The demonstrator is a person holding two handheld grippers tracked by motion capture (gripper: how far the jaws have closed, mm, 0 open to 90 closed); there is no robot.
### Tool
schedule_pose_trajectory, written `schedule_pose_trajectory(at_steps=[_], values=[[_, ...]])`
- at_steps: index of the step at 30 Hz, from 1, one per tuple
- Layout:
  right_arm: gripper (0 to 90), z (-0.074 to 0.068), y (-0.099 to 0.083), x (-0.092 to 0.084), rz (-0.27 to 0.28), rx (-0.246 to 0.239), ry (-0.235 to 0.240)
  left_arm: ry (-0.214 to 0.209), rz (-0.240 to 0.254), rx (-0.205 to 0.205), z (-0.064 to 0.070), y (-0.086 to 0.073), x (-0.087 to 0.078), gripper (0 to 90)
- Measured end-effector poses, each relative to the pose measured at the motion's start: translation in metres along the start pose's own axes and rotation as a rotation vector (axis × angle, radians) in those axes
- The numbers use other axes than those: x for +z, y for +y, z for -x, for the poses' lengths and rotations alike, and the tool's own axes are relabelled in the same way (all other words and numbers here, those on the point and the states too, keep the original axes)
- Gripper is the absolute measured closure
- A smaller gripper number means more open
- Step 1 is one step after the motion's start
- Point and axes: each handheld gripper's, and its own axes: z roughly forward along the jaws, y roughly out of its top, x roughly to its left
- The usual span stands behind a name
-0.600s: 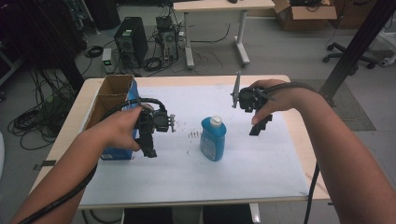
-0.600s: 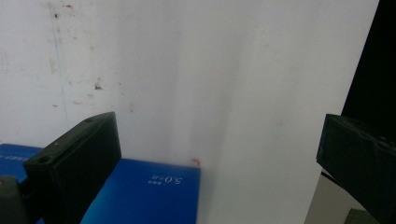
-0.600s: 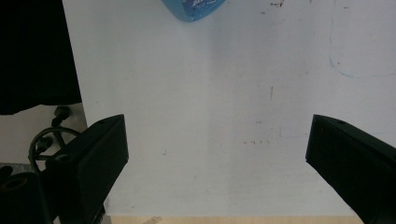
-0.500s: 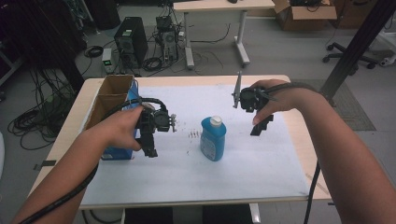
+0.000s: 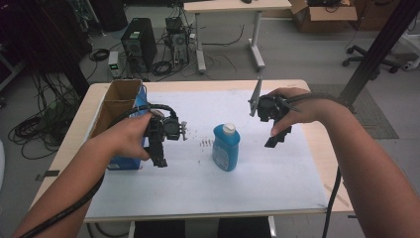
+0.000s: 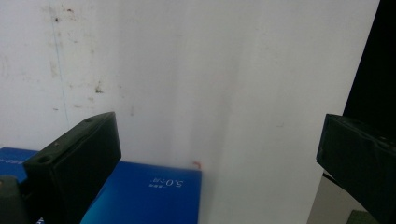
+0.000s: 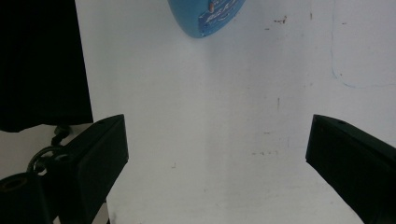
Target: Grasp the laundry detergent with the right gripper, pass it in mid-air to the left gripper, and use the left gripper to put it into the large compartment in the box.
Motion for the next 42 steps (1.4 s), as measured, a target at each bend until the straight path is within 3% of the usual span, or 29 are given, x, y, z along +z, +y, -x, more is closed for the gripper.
schedule_pose_trajectory(at_steps=[8,14,20,27,29,34,41,42], values=[[5.5,-0.012,-0.011,0.004,0.026,0.015,-0.011,0.008,0.002,0.010,0.001,0.000,-0.001,0.2],[5.2,-0.021,-0.019,0.005,0.089,0.035,-0.009,0.008,0.004,0.017,0.003,0.003,0.000,0.2],[4.4,-0.034,-0.028,0.007,0.214,0.091,-0.018,0.014,0.016,0.029,0.005,0.006,-0.003,0.2],[3.9,-0.045,-0.031,0.021,0.281,0.139,-0.066,0.015,0.016,0.034,0.006,0.005,-0.003,0.2],[3.4,-0.050,-0.032,0.027,0.351,0.177,-0.079,0.015,0.029,0.031,0.005,0.003,-0.005,0.2],[2.7,-0.058,-0.030,0.037,0.380,0.203,-0.099,0.017,0.025,0.025,0.002,0.001,-0.005,0.2],[3.3,-0.067,-0.027,0.050,0.456,0.247,-0.079,0.017,0.032,0.022,0.002,-0.001,-0.004,0.2],[3.3,-0.068,-0.027,0.055,0.488,0.285,-0.075,0.015,0.030,0.022,0.001,-0.001,-0.004,0.2]])
